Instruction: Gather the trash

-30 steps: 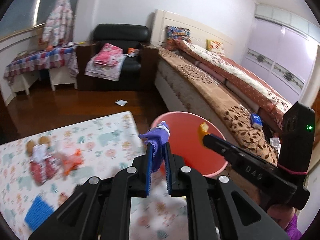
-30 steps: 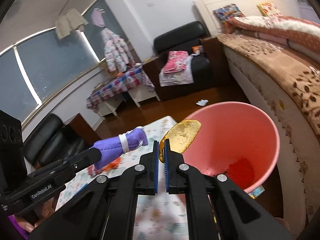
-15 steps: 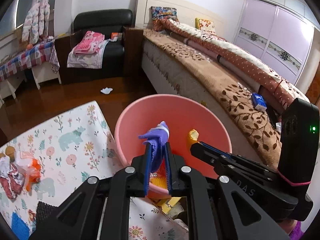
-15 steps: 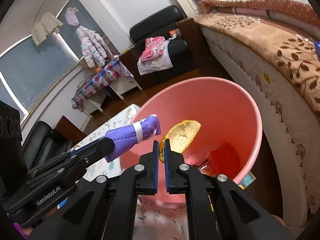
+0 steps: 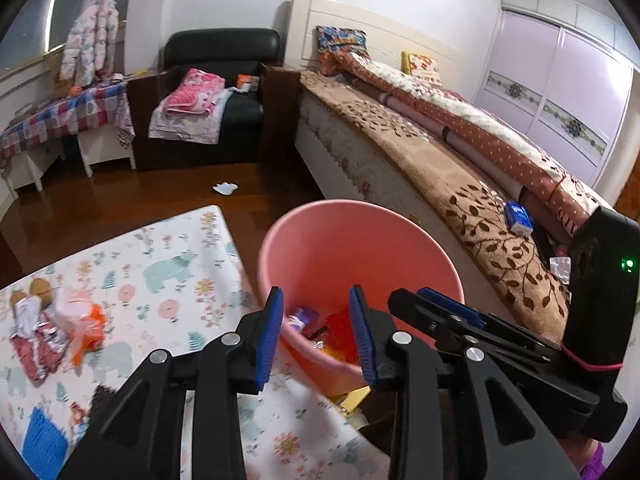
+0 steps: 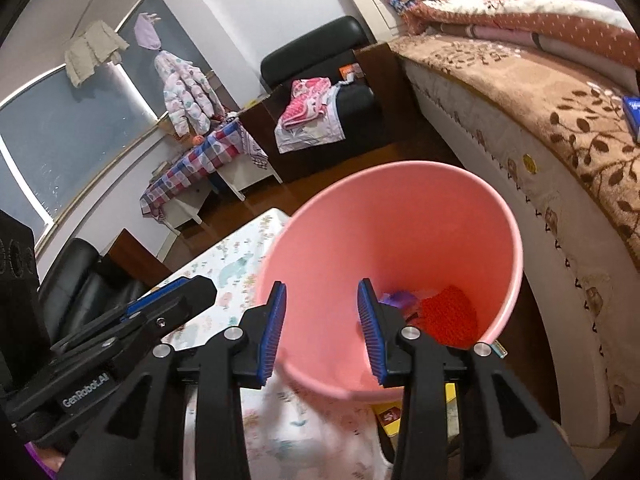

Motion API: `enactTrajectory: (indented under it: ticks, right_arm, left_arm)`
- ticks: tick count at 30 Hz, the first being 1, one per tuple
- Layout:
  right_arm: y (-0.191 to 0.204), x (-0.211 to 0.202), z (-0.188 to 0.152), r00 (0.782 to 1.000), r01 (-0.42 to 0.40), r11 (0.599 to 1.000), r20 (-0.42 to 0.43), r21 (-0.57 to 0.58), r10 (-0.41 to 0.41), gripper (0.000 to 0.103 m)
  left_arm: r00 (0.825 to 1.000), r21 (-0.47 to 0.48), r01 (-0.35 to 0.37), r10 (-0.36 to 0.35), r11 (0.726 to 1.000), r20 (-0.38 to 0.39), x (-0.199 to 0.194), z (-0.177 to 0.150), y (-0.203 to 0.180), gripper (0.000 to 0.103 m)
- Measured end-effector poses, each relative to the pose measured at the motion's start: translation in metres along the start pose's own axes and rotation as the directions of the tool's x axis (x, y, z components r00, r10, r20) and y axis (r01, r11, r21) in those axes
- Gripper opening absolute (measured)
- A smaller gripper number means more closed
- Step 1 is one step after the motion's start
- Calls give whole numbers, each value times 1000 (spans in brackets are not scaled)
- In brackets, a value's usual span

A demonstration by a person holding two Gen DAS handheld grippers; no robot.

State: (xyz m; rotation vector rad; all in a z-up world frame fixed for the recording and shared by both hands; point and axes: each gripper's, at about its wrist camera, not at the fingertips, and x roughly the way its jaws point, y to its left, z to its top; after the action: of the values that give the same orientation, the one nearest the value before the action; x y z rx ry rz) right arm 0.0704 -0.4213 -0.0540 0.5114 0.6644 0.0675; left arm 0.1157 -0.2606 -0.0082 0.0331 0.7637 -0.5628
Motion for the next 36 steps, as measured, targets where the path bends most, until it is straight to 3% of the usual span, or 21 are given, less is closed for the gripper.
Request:
enactTrajectory:
  ticks: [6, 11, 18, 25, 30, 36]
  right_arm:
    - [41, -18, -19, 999, -22, 998, 32, -53, 24, 38]
    - [71, -28, -42, 997, -68, 991, 29, -115, 72, 38]
    - [88, -37, -52, 993, -117, 976, 0, -184, 119, 38]
    - [93, -42, -40, 988, -146, 963, 4, -225, 151, 38]
    - [99, -41, -39, 988, -151, 960, -12, -235, 153, 38]
    - [101, -43, -60, 989, -147, 958, -66, -245, 135, 38]
  left_arm:
    - [993, -27, -90, 91, 996, 68, -45, -10, 22, 33]
    - [981, -59, -175, 179, 983, 76, -75, -26, 39, 36]
    - [950, -112, -297, 306, 948, 67, -105, -51, 59, 36]
    - [914, -178, -395, 406, 901, 26, -113, -63, 67, 36]
    - [897, -237, -421, 440, 875, 30, -116, -73, 67, 36]
    - [910, -278, -390, 414, 878, 31, -122, -89, 66, 36]
